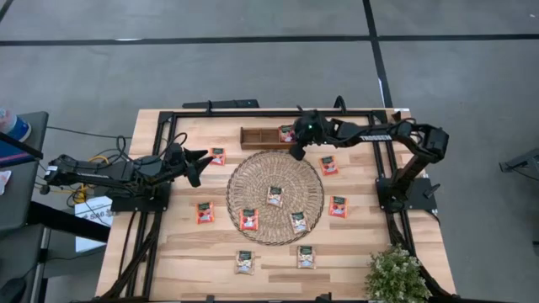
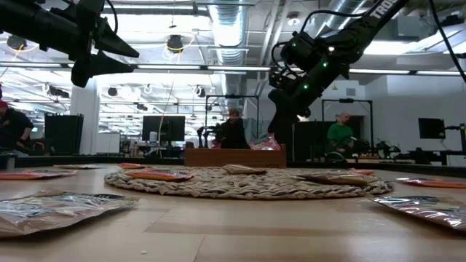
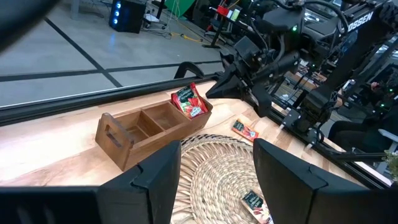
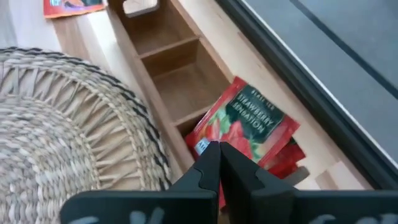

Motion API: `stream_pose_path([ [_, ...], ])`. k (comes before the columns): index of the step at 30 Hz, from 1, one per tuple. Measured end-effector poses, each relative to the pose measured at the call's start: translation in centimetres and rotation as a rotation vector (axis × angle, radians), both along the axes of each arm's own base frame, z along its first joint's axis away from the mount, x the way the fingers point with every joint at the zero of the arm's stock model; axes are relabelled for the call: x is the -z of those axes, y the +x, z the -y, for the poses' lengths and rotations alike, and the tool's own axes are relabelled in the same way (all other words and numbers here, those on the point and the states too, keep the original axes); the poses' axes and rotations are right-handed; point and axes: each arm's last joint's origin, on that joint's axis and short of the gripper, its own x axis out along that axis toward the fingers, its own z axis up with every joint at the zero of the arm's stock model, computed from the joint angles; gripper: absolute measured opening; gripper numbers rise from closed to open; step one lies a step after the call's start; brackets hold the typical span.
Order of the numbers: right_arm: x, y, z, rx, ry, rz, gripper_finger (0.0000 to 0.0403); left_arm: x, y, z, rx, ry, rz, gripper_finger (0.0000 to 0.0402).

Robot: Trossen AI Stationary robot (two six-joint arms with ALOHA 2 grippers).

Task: Pick & Place Tea
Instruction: Put the red tea bag into the right section of the wooden organizer

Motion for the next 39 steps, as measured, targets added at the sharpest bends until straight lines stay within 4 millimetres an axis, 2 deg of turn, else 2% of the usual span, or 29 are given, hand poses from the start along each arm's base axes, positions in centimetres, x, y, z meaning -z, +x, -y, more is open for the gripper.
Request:
stream_pose_path([
  [8,2.2,2.2,0.7,0.003,0.082,-0.119,0.0000,0.0,0.1,0.1,0.032,-0.004,-0.001,0.0193],
  [12,1.1,3.1,1.0,-0.014,0.044,-0.095,0.0000,0.0,0.1,0.1,0.049,-0.007,-0.002,0.0193],
  [19,1.2,2.4,1.8,0.030,0.055,-0.142,0.0000,0.0,0.1,0.1,0.058,0.004,-0.008,0.0193],
  [39,1.4,2.2,1.5,0.040,0.086,-0.169,0.0000,0.0,0.1,0.1,0.059,0.016,-0.015,0.0193],
])
